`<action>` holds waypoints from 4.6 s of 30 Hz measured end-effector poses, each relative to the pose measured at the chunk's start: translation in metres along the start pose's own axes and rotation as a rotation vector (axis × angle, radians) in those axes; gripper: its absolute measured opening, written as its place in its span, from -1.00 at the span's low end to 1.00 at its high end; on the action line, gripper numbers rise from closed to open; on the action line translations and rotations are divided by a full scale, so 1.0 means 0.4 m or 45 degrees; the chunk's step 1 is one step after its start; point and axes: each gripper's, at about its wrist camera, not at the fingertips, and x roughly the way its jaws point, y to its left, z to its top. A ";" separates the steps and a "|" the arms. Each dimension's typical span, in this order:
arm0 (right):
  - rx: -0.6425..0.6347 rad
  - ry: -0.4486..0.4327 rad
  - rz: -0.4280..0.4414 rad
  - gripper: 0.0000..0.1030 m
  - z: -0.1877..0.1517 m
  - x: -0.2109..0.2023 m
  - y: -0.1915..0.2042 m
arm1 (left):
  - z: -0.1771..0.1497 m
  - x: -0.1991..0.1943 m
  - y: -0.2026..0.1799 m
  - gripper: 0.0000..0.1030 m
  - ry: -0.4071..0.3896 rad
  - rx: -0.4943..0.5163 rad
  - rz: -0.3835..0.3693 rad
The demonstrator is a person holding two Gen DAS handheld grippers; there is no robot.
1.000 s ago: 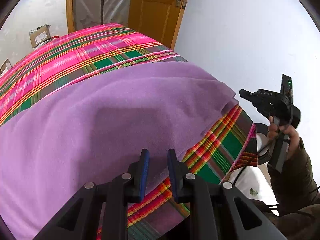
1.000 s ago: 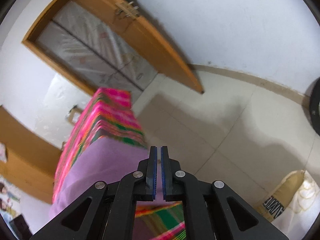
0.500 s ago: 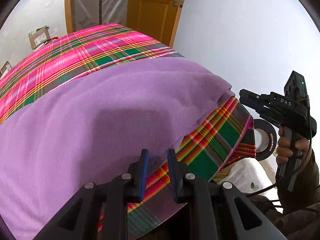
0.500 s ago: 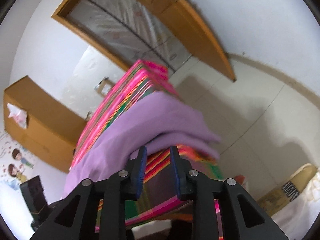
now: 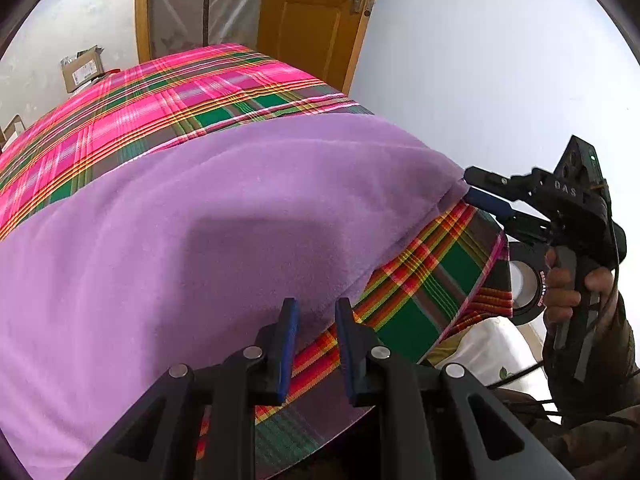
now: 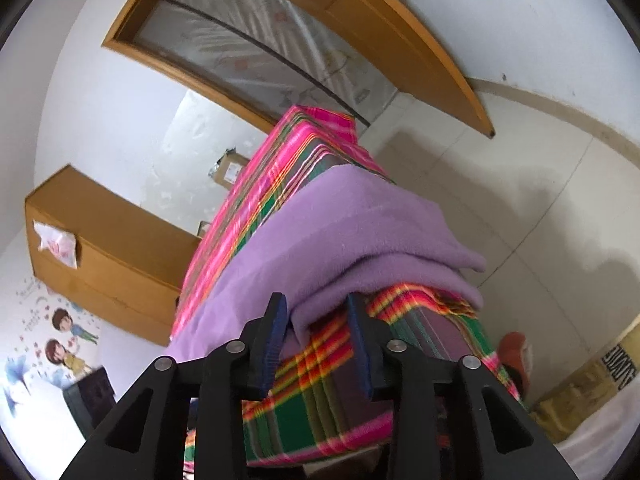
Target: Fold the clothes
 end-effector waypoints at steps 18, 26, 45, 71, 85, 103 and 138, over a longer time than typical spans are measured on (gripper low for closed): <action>0.285 -0.035 0.020 -0.41 0.077 0.043 -0.033 | 0.003 0.003 0.009 -0.63 0.004 -0.020 -0.001; 0.143 -0.120 -0.044 -0.90 0.080 0.001 0.018 | 0.002 0.003 0.015 -0.63 0.002 -0.028 -0.005; 0.127 -0.130 -0.260 -0.84 0.065 -0.029 -0.027 | -0.013 -0.005 0.023 -0.62 0.016 -0.030 -0.039; -0.195 -0.298 -0.508 -0.59 0.008 -0.105 0.106 | -0.001 0.010 0.000 -0.97 0.007 0.122 0.003; -0.468 -0.163 -0.443 -0.53 -0.035 -0.031 0.214 | -0.036 -0.022 -0.007 -1.00 -0.012 0.099 -0.093; -1.158 0.198 -0.447 -0.45 -0.278 0.154 0.341 | -0.135 -0.099 0.146 -0.91 -0.060 -0.192 -0.041; -1.232 0.498 -0.369 -0.44 -0.388 0.253 0.499 | -0.359 -0.251 0.405 -0.60 -0.041 -0.562 0.103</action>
